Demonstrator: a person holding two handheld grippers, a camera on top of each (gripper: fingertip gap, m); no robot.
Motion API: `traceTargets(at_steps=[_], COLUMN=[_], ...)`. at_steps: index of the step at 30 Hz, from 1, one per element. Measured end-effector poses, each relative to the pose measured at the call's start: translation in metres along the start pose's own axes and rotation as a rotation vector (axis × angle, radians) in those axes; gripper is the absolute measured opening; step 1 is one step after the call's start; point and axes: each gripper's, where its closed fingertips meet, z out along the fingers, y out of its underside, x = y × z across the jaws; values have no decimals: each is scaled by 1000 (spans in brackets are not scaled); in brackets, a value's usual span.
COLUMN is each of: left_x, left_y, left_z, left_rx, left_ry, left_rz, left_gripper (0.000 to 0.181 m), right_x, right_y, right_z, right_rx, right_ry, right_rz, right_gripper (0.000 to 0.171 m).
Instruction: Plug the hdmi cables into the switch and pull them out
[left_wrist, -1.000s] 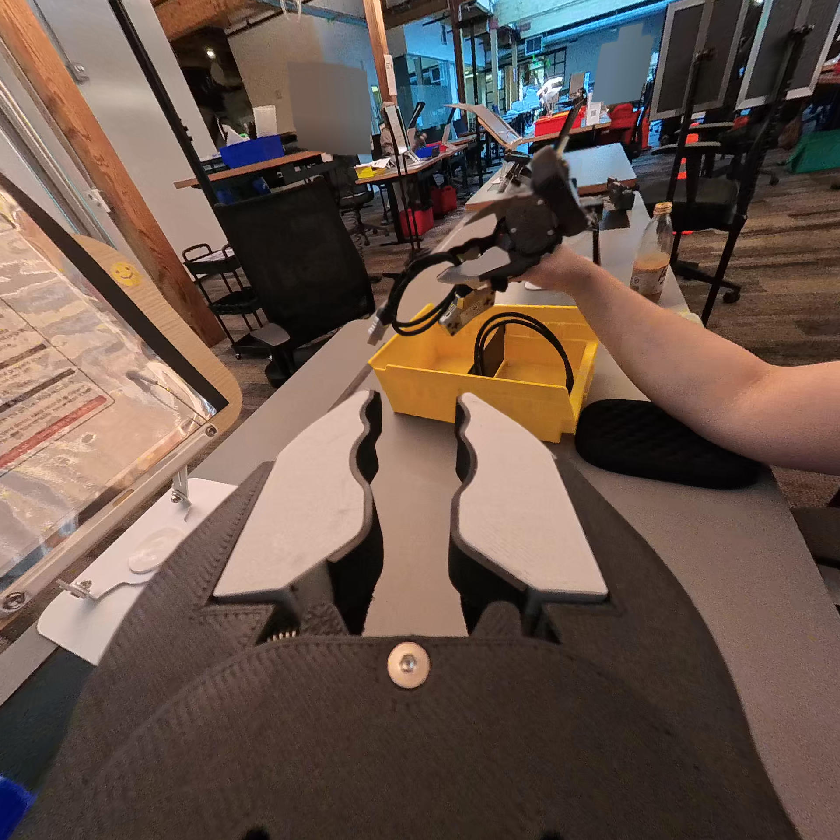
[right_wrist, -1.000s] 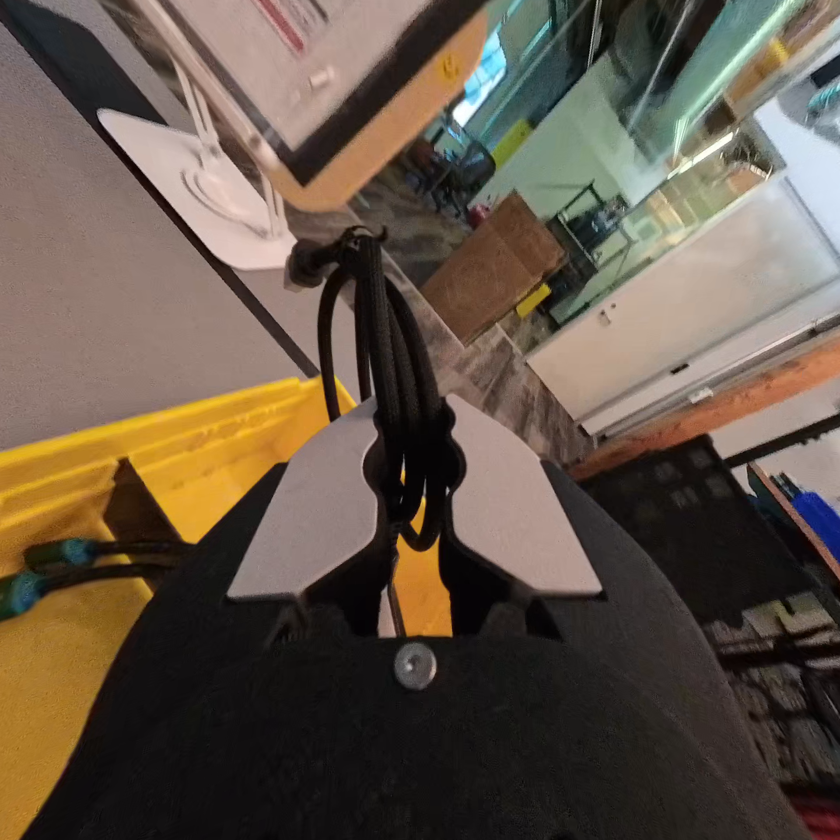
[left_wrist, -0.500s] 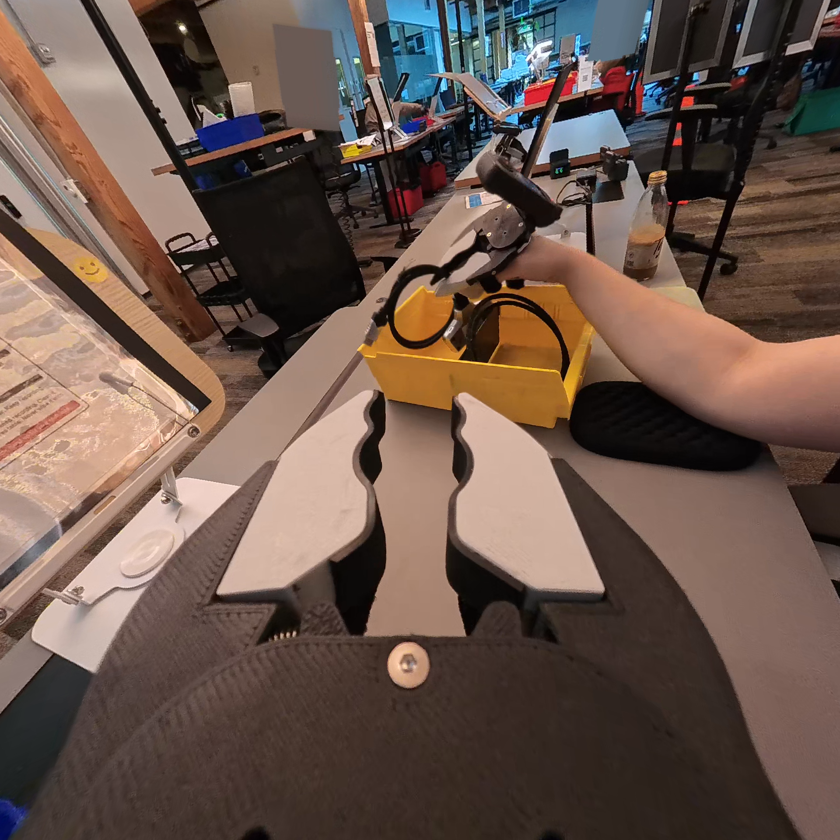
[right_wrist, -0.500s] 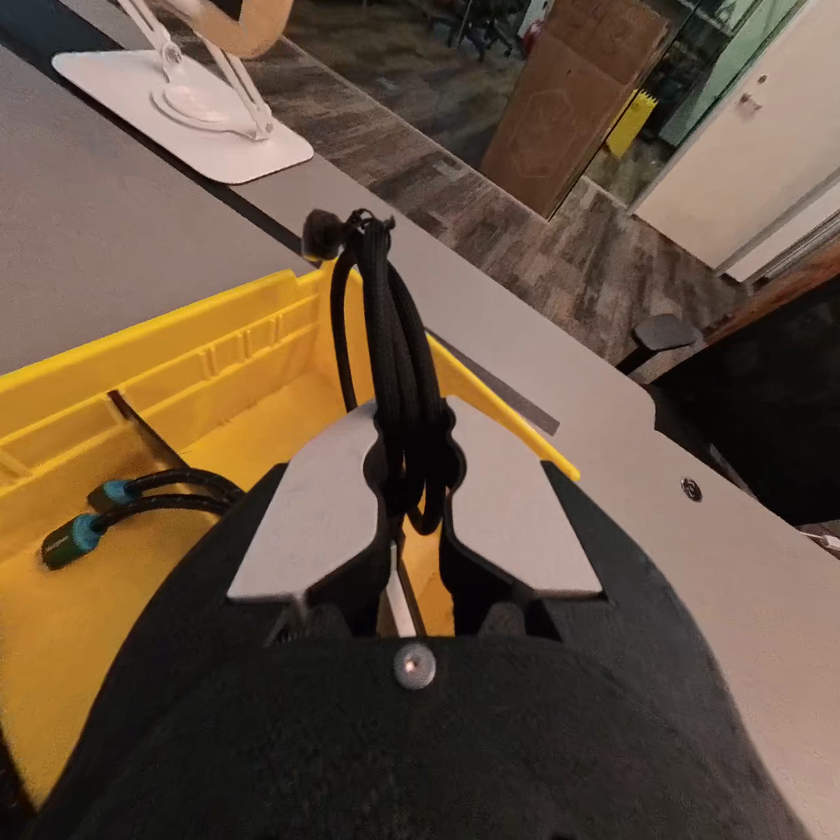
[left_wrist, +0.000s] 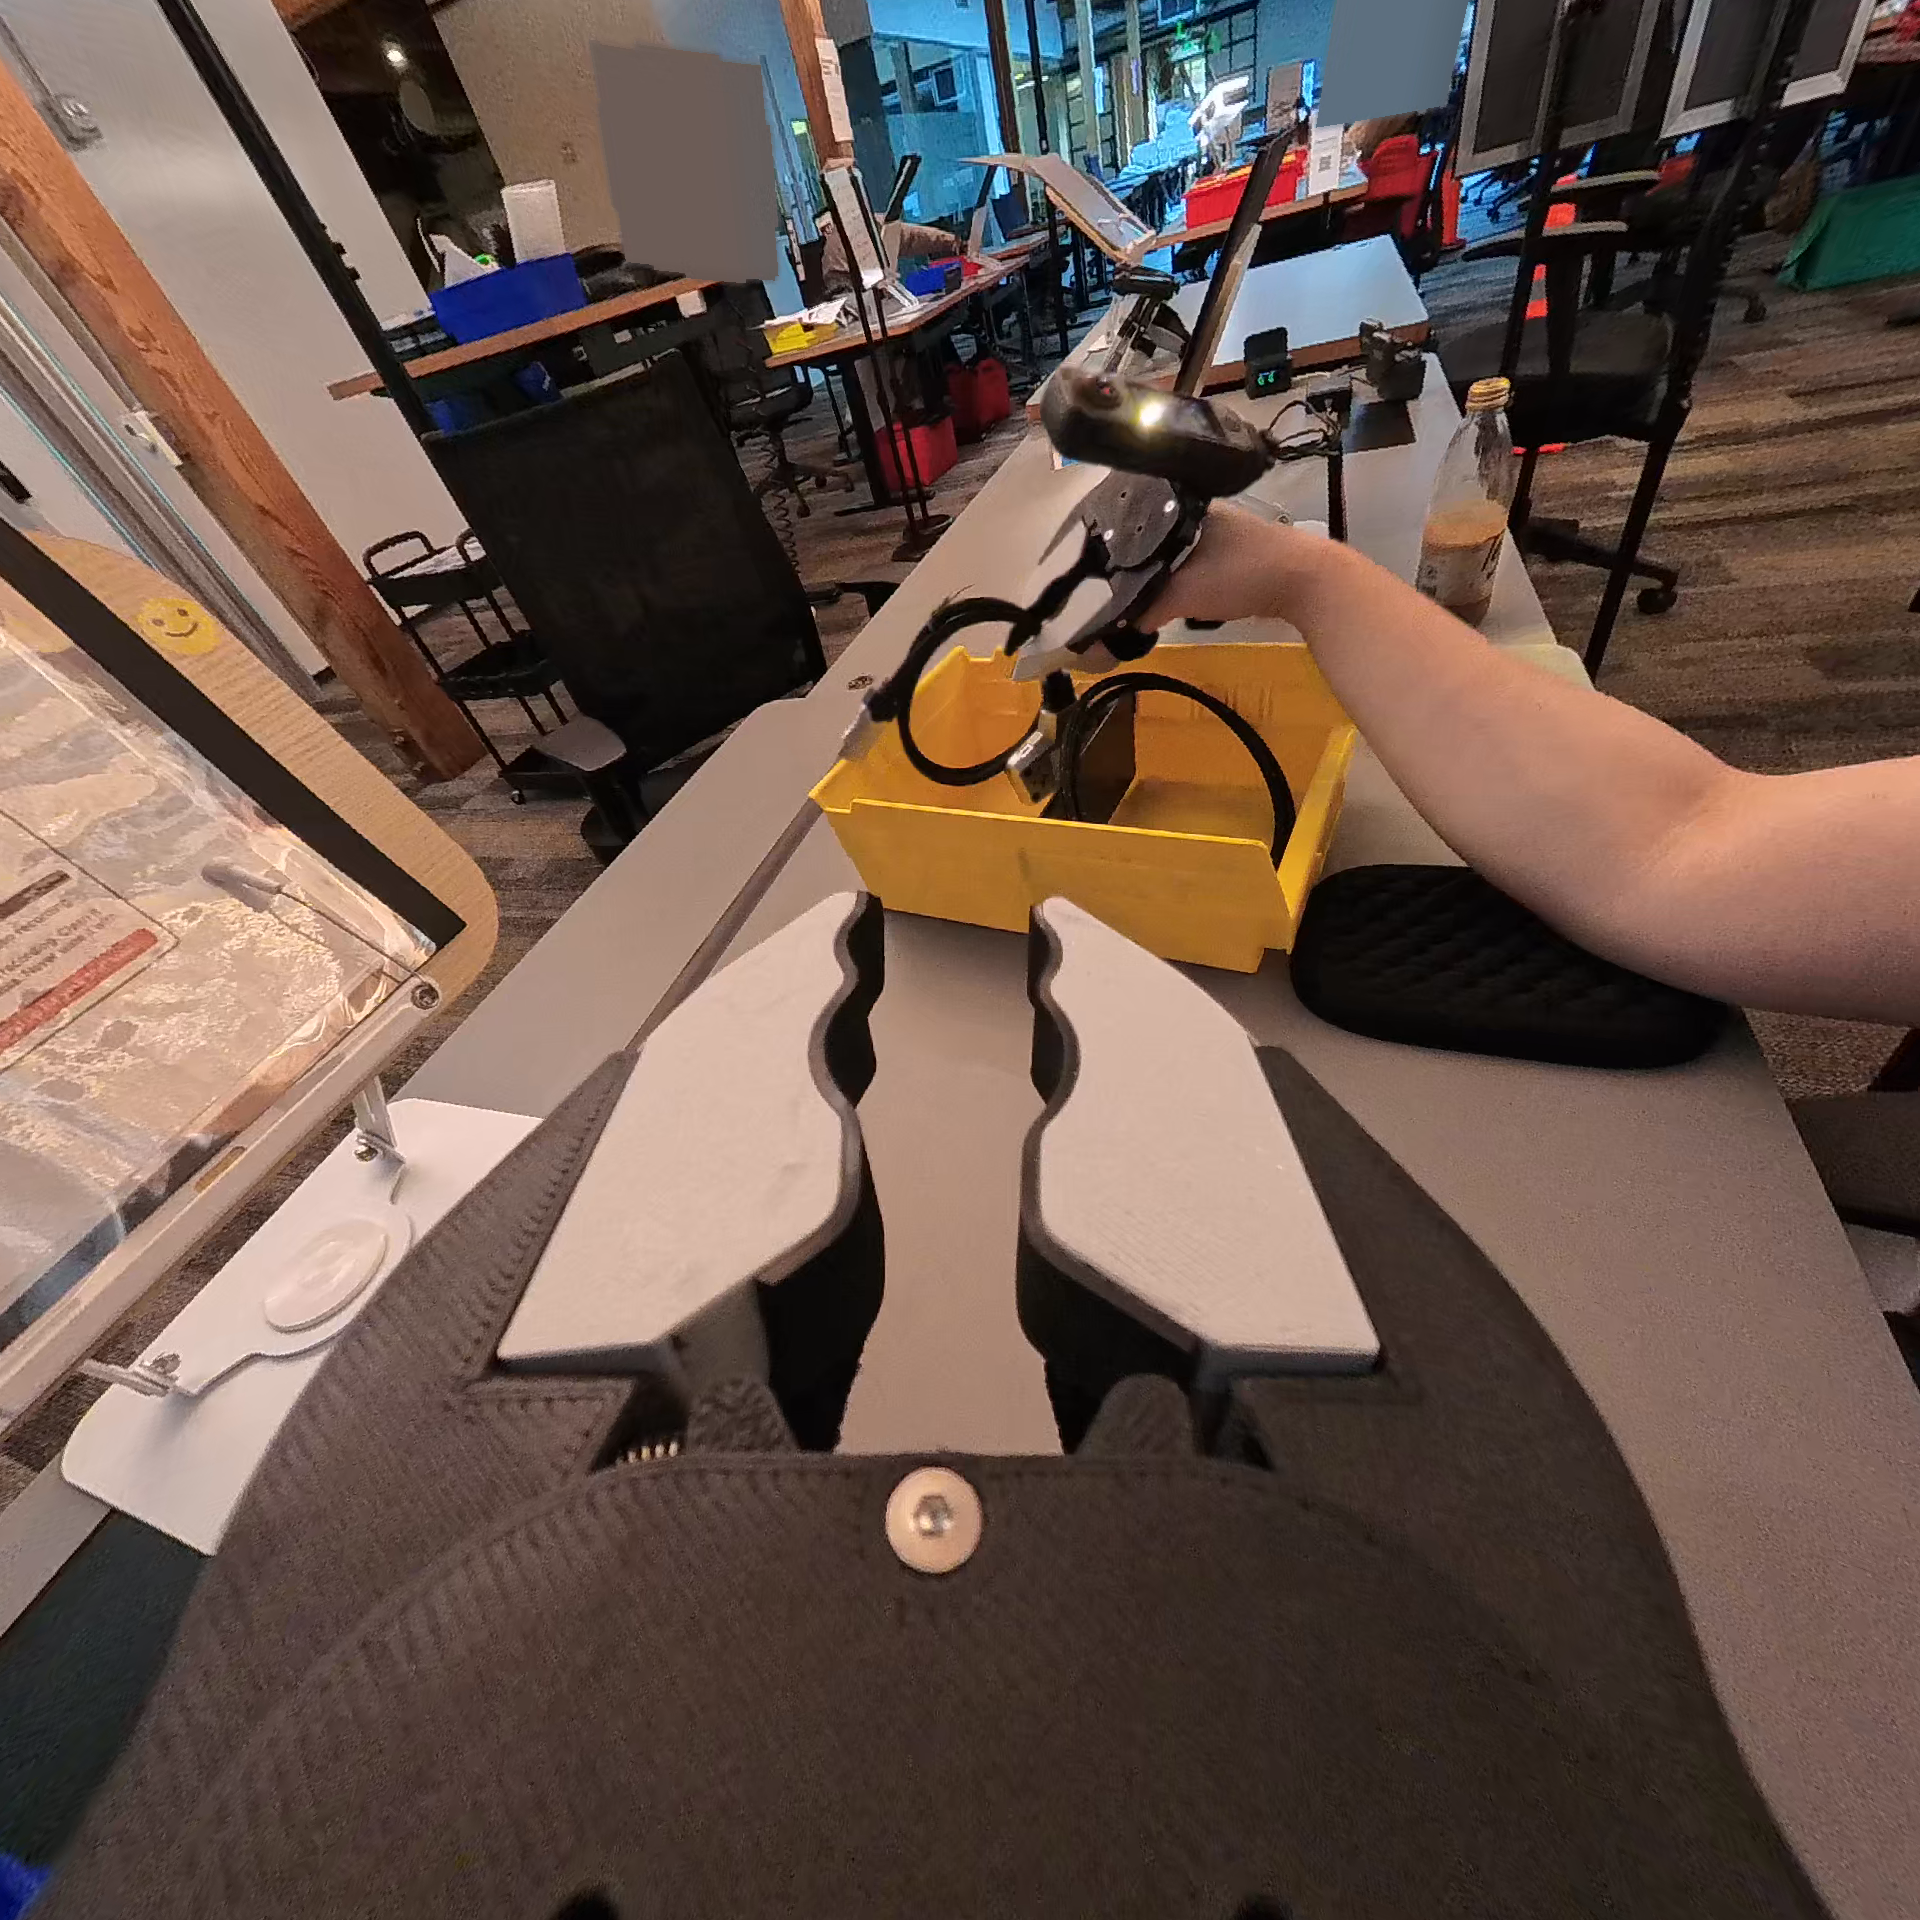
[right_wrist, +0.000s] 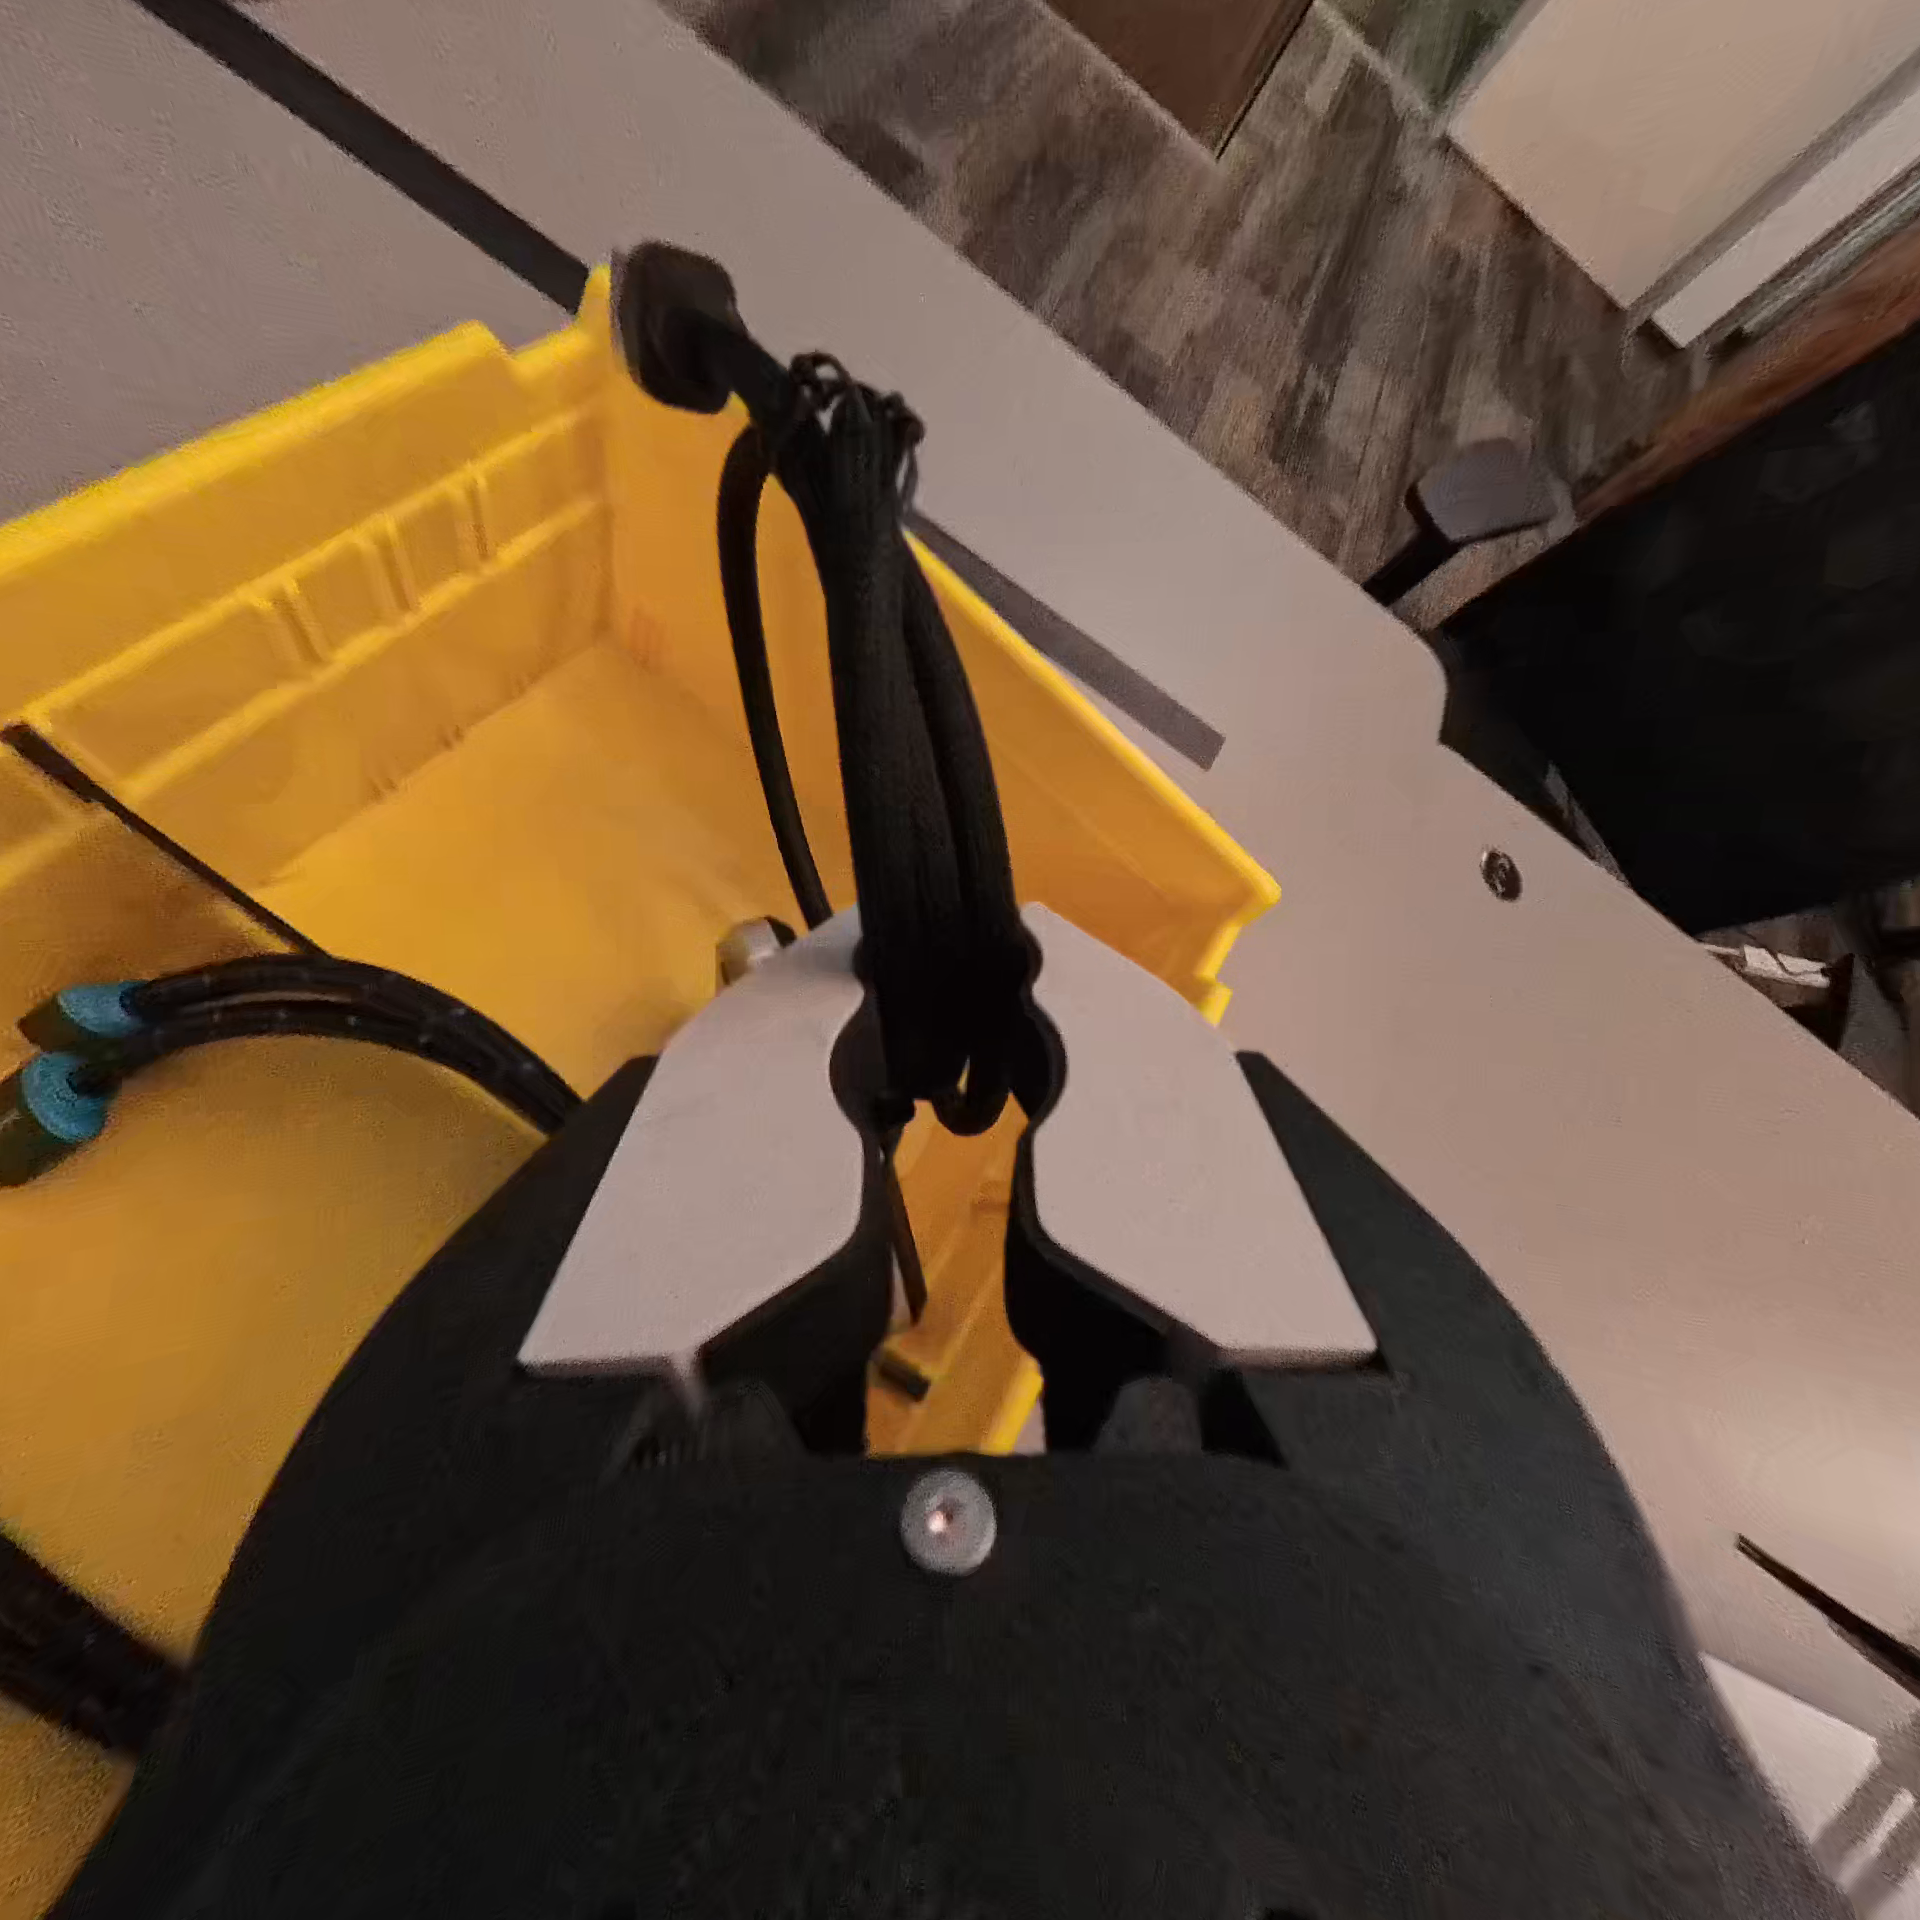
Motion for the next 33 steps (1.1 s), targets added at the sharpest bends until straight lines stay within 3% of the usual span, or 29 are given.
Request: traceTargets(at_steps=[4, 8, 13, 17, 22, 23, 25, 26, 33], left_x=[4, 7, 4, 0, -4, -4, -4, -3, 4], left_y=[0, 0, -1, -9, -13, -13, -13, -13, -12], left_z=[2, 4, 0, -11, -19, -19, -19, -19, -14], left_rx=[-7, -10, -13, 15, 25, 26, 26, 24, 6], left_ry=[6, 10, -6, -24, -42, -44, -44, -43, -28], left_rz=[10, 12, 19, 13, 15, 15, 15, 16, 37], left_gripper=[25, 25, 26, 26, 25, 25, 25, 25, 25], right_x=[-12, -8, 17, 47, 2, -6, -22, -26, -9], right_y=[14, 11, -6, 16, 90, 101, 112, 110, 101], right_z=[9, 16, -7, -50, -58, -55, -47, -43, -20], right_rx=[-89, -119, -33, -36, -318, -367, -431, -439, -435], right_ry=[-46, 15, 144, 203, -87, -122, -209, -240, -129], right_rz=[-66, -72, 2, 338, 610, 616, 667, 733, 957], right_gripper=[21, 24, 45, 45, 45, 44, 16, 11, 7])
